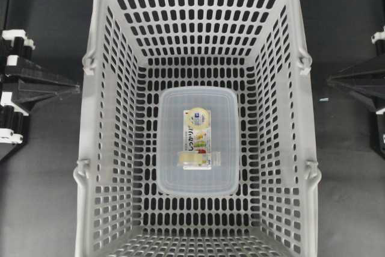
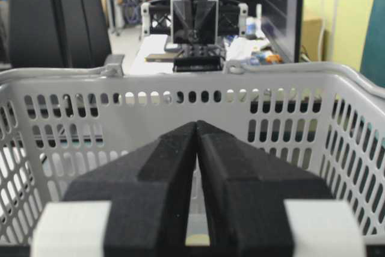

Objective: Pick up the tape dispenser from the shopping basket with the left arm.
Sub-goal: 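Move the left gripper over the basket toward the clear tape dispenser, then lower the left gripper and close it around the tape dispenser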

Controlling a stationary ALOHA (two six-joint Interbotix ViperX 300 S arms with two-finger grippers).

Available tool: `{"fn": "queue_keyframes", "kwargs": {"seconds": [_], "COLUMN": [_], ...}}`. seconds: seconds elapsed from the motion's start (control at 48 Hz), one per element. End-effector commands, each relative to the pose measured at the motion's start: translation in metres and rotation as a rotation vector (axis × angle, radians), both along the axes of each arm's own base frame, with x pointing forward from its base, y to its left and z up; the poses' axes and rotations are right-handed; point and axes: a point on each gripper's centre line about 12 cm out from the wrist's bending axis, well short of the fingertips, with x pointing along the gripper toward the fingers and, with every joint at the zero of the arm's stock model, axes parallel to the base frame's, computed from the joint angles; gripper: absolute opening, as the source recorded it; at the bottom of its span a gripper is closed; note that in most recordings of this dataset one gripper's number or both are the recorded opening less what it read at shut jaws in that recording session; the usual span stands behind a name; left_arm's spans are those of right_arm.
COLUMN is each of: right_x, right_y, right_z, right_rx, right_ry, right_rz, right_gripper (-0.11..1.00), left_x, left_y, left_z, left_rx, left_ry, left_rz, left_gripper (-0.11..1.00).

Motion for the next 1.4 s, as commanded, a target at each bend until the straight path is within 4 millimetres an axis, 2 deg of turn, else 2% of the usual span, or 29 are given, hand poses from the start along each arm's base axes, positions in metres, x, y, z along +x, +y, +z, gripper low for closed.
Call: {"fn": "queue_keyframes", "kwargs": {"seconds": [0.0, 0.083, 0.229, 0.333, 0.5, 0.666, 0.771, 0.895, 0.958, 1.0, 1.145, 1.229, 1.291, 1.374], "right_x": [0.003, 0.003, 0.004, 0.005, 0.005, 0.004, 0.003, 0.002, 0.002, 0.002, 0.002, 0.002, 0.002, 0.002], "right_y": [-0.001, -0.001, -0.001, -0.001, -0.001, -0.001, -0.001, -0.001, 0.0, -0.001, -0.001, -0.001, -0.001, -0.001], "right_z": [0.005, 0.003, -0.004, -0.003, -0.004, -0.005, -0.004, -0.001, -0.001, 0.0, -0.001, -0.001, -0.001, 0.0], "right_rx": [0.006, 0.018, 0.025, 0.025, 0.035, 0.059, 0.064, 0.056, 0.056, 0.058, 0.054, 0.053, 0.054, 0.053], "right_ry": [-0.009, 0.001, 0.07, 0.116, 0.189, 0.224, 0.214, 0.199, 0.195, 0.191, 0.193, 0.193, 0.193, 0.193], "right_rz": [-0.005, -0.004, -0.004, -0.005, -0.005, -0.005, -0.004, -0.003, -0.002, -0.003, -0.003, -0.003, -0.003, -0.003], "right_gripper": [0.0, 0.0, 0.0, 0.0, 0.0, 0.01, 0.17, 0.53, 0.69, 0.74, 0.75, 0.75, 0.75, 0.75], "left_x": [0.012, 0.021, 0.041, 0.054, 0.08, 0.109, 0.124, 0.14, 0.149, 0.155, 0.179, 0.193, 0.202, 0.211], "left_y": [-0.001, -0.001, -0.005, -0.01, -0.024, -0.03, -0.032, -0.034, -0.035, -0.036, -0.042, -0.045, -0.047, -0.051], "left_z": [0.01, 0.016, 0.039, 0.05, 0.048, 0.049, 0.047, 0.045, 0.042, 0.039, 0.019, 0.009, 0.001, -0.011], "left_rx": [0.021, 0.015, 0.02, 0.025, 0.047, 0.033, 0.013, 0.008, 0.009, 0.011, 0.011, 0.0, -0.016, -0.031], "left_ry": [0.034, 0.071, 0.15, 0.272, 0.535, 0.678, 0.701, 0.719, 0.739, 0.754, 0.824, 0.85, 0.871, 0.899], "left_rz": [-0.007, -0.006, -0.02, -0.036, -0.075, -0.076, -0.069, -0.067, -0.067, -0.066, -0.069, -0.066, -0.061, -0.058], "left_gripper": [0.06, 0.0, 0.0, 0.0, 0.0, 0.0, 0.0, 0.01, 0.09, 0.18, 0.63, 0.82, 0.9, 0.89]}}
